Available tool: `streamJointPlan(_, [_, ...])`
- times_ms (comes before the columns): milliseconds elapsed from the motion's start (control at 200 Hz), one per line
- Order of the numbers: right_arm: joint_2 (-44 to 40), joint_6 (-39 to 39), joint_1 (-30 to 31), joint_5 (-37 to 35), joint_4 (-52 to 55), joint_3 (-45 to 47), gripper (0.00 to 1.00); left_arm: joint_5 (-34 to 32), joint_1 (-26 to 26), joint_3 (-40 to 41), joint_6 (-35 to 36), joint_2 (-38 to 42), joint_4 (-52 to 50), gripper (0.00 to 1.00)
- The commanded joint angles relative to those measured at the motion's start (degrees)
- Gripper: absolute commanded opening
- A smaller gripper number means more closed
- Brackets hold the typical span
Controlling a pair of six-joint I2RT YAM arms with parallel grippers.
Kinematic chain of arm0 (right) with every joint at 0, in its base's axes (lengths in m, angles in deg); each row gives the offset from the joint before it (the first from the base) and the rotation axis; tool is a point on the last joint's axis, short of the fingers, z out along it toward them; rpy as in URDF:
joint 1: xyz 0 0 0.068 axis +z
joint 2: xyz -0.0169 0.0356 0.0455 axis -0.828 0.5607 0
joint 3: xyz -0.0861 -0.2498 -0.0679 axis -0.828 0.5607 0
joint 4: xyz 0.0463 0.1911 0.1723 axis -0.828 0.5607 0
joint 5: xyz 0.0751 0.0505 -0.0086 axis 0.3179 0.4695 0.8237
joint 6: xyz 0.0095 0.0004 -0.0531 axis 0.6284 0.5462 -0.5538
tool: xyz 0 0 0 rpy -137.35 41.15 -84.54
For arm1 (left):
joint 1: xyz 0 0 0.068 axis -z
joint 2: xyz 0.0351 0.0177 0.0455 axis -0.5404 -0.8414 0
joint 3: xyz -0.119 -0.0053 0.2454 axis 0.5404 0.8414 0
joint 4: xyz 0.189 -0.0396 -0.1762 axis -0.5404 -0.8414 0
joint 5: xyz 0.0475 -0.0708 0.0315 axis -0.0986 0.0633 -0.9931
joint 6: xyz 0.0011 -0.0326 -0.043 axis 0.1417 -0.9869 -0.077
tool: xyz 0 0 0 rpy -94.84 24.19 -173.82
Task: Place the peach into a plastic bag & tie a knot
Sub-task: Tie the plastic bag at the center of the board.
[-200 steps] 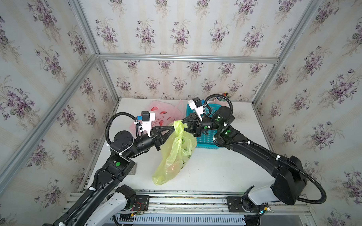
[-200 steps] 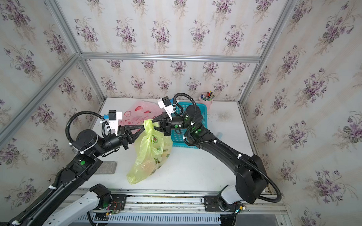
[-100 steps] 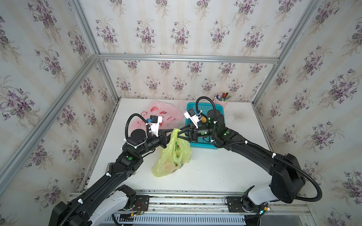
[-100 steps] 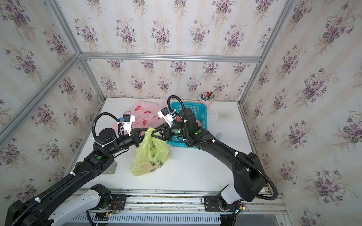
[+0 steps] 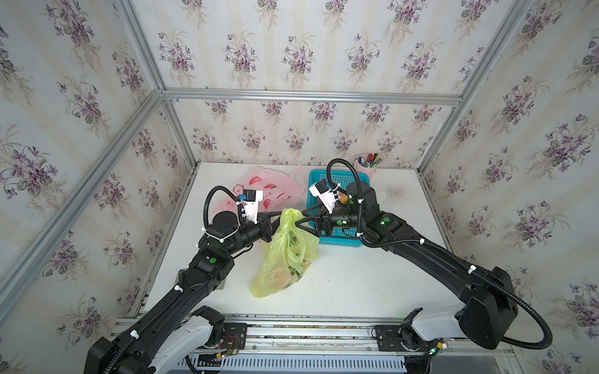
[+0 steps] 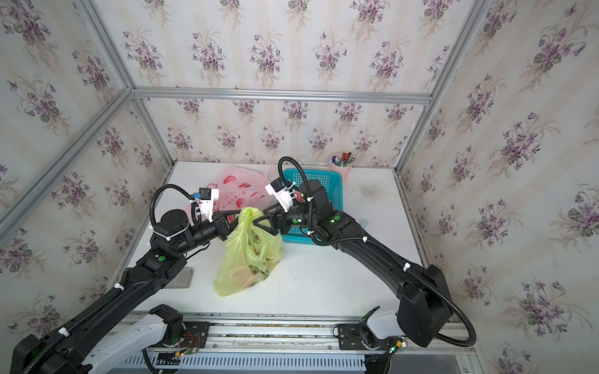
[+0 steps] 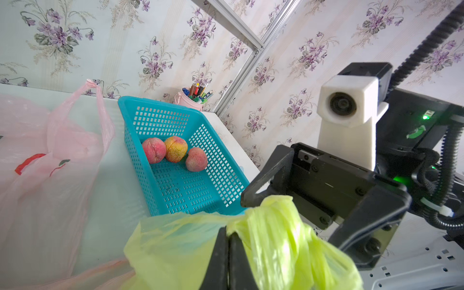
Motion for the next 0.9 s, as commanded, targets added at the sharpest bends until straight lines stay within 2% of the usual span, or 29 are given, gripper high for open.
streamJointPlan(0, [-1.81,-2.88,-0.15,-6.18,4.05,-0.27,0.65,1.24,-0.31,-0.73,-0.23,-0.31,-0.12,0.00])
streamJointPlan(100, [-3.26,-2.57,0.25,-5.56,4.99,0.00,0.30,1.89,-0.39,-1.07,-0.27,-0.94,-0.36,0.00])
streamJointPlan(140, [-3.39,-2.60,1.10,-4.84,5.52,-0.37,0.21,2.17,-0.36,-1.25,-0.30,-1.18,-0.37,0.00])
streamJointPlan(190, [-3.26,-3.10,2.70,-4.11,6.26,-1.06,0.17,2.46,-0.35,-1.41,-0.43,-1.52,-0.24,0.00])
streamJointPlan(335, [-1.35,-3.18,6.48,-1.44,6.43,-3.80,0.14,3.33,-0.35,-1.89,-0.53,-1.77,-0.76,0.00])
streamJointPlan(759, [8.58,-0.63,7.75,-0.54,1.58,-12.25,0.11,6.20,-0.18,-1.63,-0.68,-0.37,-3.83,0.00])
streamJointPlan(899, [9.51,0.18,7.94,-1.59,1.59,-12.88,0.17,7.69,-0.05,-1.37,-0.85,0.40,-3.86,0.00])
